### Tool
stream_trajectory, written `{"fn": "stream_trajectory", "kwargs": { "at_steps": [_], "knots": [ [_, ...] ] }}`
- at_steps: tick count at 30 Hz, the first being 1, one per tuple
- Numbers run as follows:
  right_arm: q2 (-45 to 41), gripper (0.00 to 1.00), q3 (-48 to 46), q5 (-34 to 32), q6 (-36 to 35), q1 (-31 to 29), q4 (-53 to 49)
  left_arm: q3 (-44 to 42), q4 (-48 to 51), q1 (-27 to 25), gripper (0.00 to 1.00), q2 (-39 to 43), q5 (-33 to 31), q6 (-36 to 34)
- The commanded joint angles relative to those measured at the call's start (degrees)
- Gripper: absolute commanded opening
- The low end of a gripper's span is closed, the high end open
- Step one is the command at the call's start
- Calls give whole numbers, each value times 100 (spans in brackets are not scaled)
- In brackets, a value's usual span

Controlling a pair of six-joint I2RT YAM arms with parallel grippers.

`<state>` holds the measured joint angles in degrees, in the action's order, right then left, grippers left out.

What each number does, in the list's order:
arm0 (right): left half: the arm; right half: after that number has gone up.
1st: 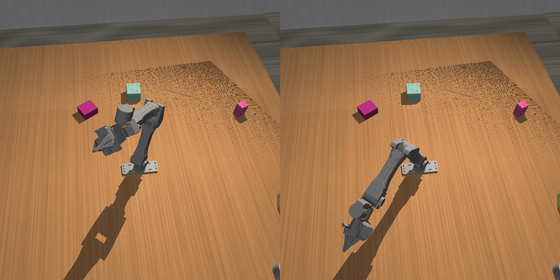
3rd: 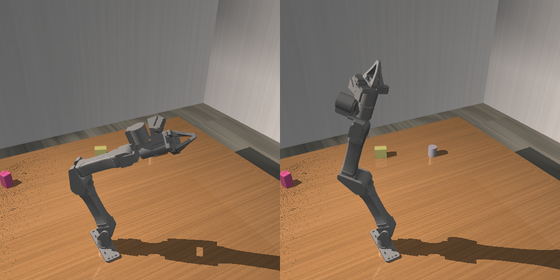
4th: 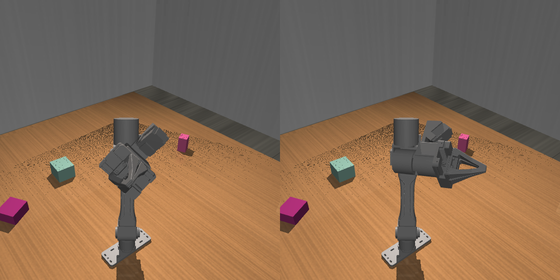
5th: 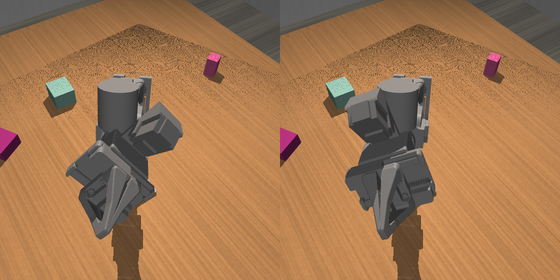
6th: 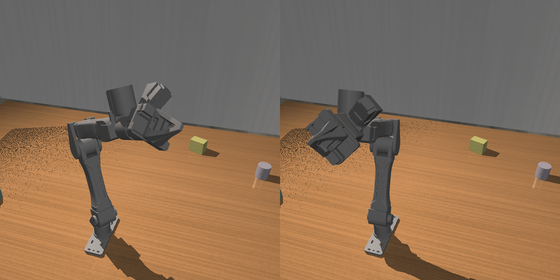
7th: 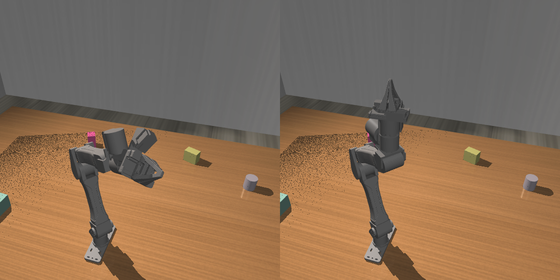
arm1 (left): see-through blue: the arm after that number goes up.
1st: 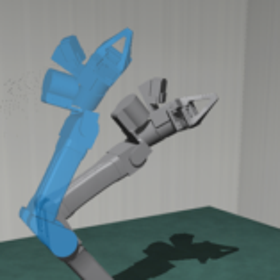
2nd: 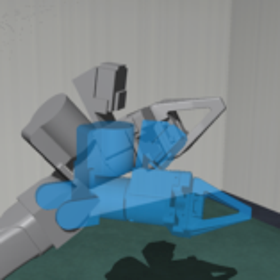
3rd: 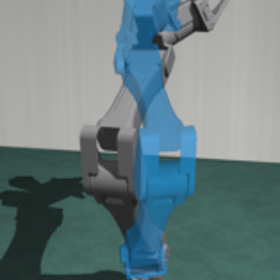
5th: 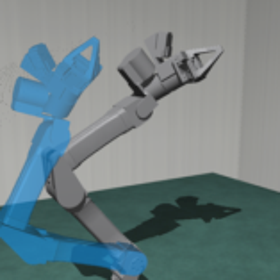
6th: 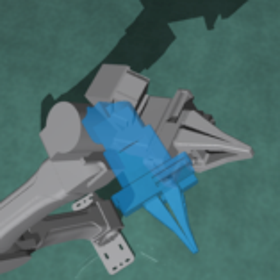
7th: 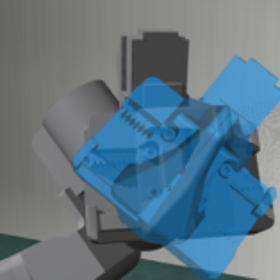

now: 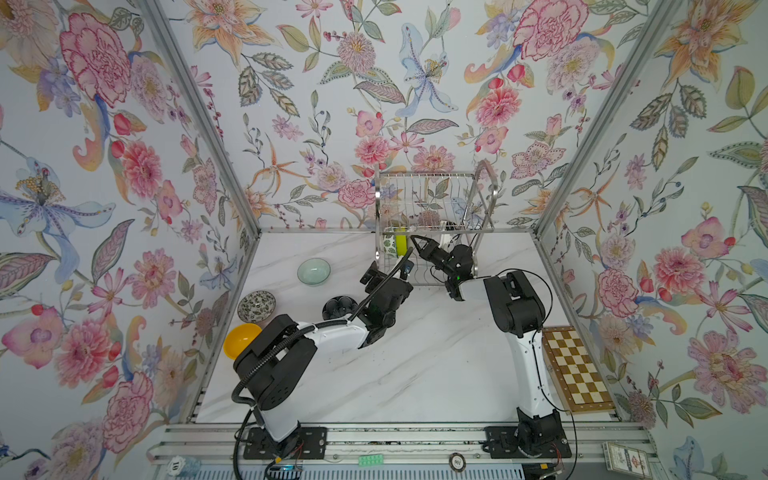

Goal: Load the bowls into the dish rack

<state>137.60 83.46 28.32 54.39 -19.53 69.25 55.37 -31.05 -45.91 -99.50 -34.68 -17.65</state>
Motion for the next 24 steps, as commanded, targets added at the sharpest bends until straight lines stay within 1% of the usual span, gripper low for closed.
{"fn": "stream_trajectory", "kwargs": {
  "at_steps": [1,15,24],
  "knots": [
    [126,0,274,178,72,-52,100,44,71,82,99,-60,38,104],
    [207,0,373,354,185,-47,-40,35,64,87,99,-38,33,110],
    [156,0,252,385,201,-16,-87,39,77,91,99,-32,45,141]
  ]
}}
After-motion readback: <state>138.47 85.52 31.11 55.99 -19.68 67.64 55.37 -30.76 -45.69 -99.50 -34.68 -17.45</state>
